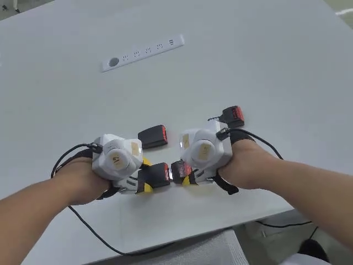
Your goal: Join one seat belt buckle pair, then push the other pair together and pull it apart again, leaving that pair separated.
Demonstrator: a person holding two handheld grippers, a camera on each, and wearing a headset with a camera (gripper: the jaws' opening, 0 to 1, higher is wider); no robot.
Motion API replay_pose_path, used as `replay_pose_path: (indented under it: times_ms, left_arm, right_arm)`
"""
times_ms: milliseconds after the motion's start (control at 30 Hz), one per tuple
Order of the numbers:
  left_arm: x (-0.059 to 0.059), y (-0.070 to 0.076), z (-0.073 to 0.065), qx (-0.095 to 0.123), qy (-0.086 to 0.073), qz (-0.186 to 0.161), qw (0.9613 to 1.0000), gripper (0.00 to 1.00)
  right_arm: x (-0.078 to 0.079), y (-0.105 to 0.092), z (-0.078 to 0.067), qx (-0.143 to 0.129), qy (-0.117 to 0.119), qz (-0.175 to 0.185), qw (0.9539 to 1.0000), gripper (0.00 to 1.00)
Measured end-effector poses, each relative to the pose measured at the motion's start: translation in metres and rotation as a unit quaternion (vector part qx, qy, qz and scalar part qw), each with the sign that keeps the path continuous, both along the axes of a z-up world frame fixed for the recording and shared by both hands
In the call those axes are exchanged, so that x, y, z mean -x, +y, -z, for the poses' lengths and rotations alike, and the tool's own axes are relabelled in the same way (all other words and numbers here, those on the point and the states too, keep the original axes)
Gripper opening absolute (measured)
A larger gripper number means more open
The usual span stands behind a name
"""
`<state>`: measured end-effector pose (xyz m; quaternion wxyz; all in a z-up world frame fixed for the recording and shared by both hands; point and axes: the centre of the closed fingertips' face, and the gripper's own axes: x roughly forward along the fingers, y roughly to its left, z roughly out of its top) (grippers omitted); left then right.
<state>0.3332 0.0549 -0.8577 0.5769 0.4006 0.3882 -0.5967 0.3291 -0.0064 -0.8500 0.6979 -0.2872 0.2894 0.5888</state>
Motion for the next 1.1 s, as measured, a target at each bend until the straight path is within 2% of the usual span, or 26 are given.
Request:
replay_pose_path:
  times_ms: [200,500,700,967,1100]
  left_arm:
    - [-0.0004,0.0005,-0.0004,0.005,-0.004,0.000,1.0000,0.33]
    - [-0.0006,0.0009,-0.0005,0.009,-0.011,-0.002,0.9999,0.33]
    - [-0.0006,0.0006,0.0002,0.004,-0.004,-0.003,1.0000,0.33]
    - [-0.0012,0.0008,0.0004,0.004,-0.005,0.001,1.0000,0.33]
    - [-0.0013,0.0003,0.0004,0.005,-0.005,0.007,1.0000,0.34]
  right_arm:
    - [0.0009,0.0007,-0.0003,0.003,-0.002,-0.002,1.0000,0.31]
    - [0.0003,0.0000,0.0003,-0.002,0.011,-0.006,0.9999,0.30]
    - [0.0010,0.0002,0.0001,-0.001,-0.001,-0.010,0.9999,0.30]
    - [0.0018,0.0003,0.0001,-0.004,-0.010,-0.007,0.9999,0.31]
    - [0.0018,0.0005,0.0004,-0.010,-0.006,0.003,0.9999,0.32]
